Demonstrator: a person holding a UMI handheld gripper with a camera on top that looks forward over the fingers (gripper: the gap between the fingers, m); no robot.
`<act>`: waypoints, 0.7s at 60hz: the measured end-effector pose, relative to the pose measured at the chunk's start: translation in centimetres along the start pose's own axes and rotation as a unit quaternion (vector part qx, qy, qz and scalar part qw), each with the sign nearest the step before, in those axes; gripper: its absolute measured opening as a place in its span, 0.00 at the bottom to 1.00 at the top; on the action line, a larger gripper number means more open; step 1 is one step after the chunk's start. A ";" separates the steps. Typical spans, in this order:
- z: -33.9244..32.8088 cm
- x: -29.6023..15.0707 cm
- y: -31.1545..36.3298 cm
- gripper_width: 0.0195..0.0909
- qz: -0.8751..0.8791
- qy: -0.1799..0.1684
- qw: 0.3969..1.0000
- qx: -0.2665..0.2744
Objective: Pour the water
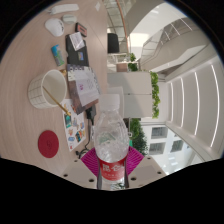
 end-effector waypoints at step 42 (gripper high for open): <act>2.0 -4.5 -4.5 0.15 -0.001 -0.054 0.998 -0.015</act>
Point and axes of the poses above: the point between the fingertips, and its own axes, seen from behind it with the camera up: y to the left, x down, z forward, the way the camera looks, the point moved 8 cm from there along -z, backward, against the way the camera looks, and after that the axes turned 13 degrees about -x, right-handed, at the moved point
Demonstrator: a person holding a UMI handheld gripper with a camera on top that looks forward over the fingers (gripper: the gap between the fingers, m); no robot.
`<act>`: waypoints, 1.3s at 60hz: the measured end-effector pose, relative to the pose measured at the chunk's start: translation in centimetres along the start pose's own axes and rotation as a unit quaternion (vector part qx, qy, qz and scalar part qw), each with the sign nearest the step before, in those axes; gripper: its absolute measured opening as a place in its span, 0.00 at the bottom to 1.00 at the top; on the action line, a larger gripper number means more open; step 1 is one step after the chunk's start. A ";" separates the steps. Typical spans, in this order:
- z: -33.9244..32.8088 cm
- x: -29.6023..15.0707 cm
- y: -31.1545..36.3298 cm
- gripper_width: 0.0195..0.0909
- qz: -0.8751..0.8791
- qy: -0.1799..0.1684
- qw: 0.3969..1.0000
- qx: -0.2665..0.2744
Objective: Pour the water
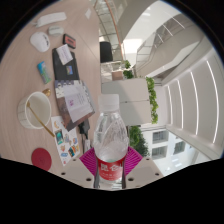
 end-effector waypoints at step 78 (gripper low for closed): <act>-12.4 6.8 15.3 0.91 0.632 -0.106 0.743 -0.193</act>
Point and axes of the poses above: the point between the fingertips, and its own axes, seen from behind it with the camera up: y to the left, x down, z forward, the way the camera looks, the point moved 8 cm from there along -z, backward, against the way the camera looks, and after that the axes turned 13 degrees about -x, right-handed, at the moved point
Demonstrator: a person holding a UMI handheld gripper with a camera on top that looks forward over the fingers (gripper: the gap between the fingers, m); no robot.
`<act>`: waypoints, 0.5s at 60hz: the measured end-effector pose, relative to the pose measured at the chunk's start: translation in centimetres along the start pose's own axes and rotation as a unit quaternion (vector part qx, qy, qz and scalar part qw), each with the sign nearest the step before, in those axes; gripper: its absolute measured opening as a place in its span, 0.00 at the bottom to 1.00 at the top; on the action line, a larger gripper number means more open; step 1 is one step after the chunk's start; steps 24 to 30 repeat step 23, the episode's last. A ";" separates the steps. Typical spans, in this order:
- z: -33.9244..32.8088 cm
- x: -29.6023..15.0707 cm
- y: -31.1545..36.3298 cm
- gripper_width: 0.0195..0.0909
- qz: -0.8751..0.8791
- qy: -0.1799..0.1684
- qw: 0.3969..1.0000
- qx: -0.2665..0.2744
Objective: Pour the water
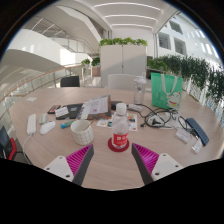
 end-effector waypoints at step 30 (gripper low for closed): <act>-15.7 -1.1 9.1 0.91 0.014 -0.009 0.995 0.097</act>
Point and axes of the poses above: the point between the fingertips, and its own axes, seen from behind it with the camera up: y to the left, x down, z forward, the way the camera looks, the point moved 8 cm from there along -z, backward, against the way the camera looks, and after that the axes turned 13 degrees about -x, right-handed, at the moved point
